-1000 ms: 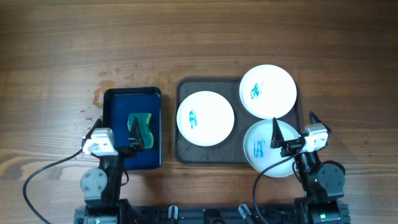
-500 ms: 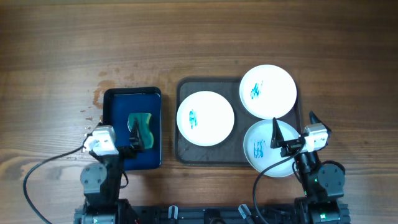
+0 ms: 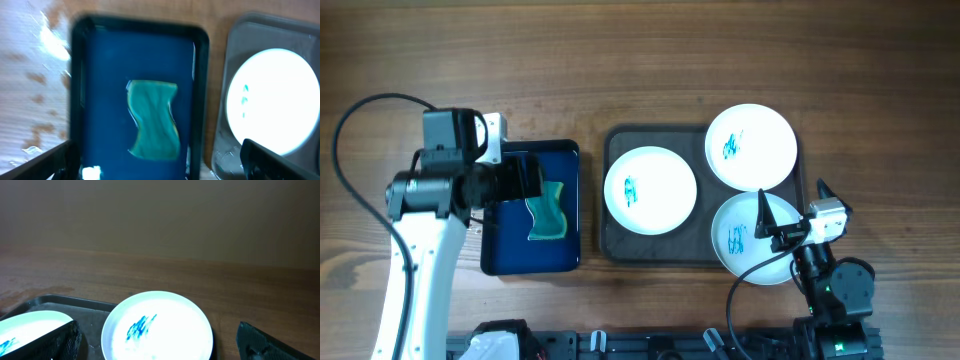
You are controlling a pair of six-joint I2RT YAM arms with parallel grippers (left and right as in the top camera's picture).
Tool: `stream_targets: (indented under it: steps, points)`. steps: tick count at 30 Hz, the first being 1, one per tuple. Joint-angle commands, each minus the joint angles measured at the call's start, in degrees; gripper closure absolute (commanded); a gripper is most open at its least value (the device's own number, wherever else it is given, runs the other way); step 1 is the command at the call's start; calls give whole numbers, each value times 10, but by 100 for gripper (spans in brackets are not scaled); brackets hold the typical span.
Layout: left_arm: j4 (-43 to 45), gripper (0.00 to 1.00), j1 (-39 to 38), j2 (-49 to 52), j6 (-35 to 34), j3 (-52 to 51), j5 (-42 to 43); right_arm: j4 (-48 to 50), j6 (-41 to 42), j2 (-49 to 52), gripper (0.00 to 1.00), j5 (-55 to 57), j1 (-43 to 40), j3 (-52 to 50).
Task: Clean dirty plates on tray and stack at the side
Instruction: 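Reach the left gripper down to the green sponge in the blue tray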
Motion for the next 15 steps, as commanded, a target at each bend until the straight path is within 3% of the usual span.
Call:
stream_targets:
  steps: [1,4,10,15]
  points:
    - [-42,0,-3,17,-36,12,74,2,-10,-2,0,6,2,-1]
    - [-51,0,-3,16,-36,12,138,2,-10,-2,0,6,2,-1]
    - [-27,0,-3,16,-36,12,138,2,-10,-2,0,6,2,-1]
    - [49,0,-3,16,-37,12,140,2,-10,-2,0,6,2,-1]
